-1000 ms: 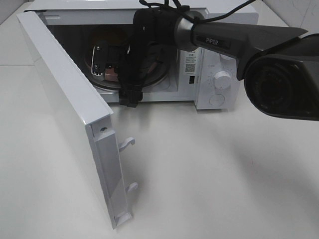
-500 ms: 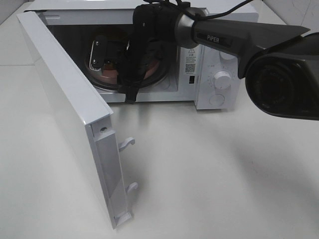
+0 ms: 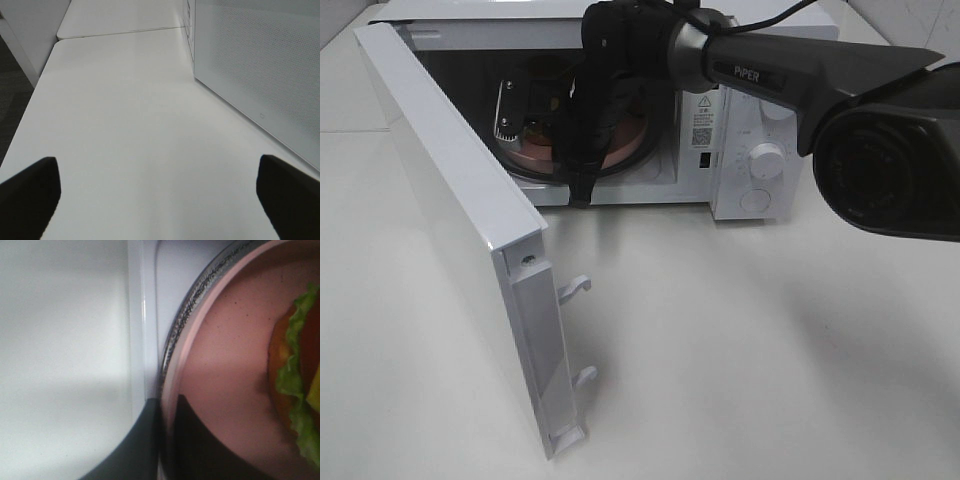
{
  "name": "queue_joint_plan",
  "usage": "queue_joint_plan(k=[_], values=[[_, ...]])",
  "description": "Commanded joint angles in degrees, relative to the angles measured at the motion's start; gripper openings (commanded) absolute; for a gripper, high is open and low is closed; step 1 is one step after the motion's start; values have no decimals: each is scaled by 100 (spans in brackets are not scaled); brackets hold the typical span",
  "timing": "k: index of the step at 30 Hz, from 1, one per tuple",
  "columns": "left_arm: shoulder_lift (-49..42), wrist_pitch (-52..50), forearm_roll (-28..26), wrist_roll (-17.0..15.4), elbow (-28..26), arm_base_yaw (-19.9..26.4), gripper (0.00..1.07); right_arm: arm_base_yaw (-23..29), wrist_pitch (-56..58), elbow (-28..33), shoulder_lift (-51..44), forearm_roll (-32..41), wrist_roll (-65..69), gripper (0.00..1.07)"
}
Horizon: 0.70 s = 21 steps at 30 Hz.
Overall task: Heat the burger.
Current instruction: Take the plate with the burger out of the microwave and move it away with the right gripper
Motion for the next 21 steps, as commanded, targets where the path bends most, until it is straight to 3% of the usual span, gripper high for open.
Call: queue_joint_plan(k=[1,21], values=[[-120,-17,-34,-17,17,0,101,-57,567,63,92,-120,0,0],[-120,-17,-34,-17,17,0,101,11,1157,286,-447,52,-258,0]])
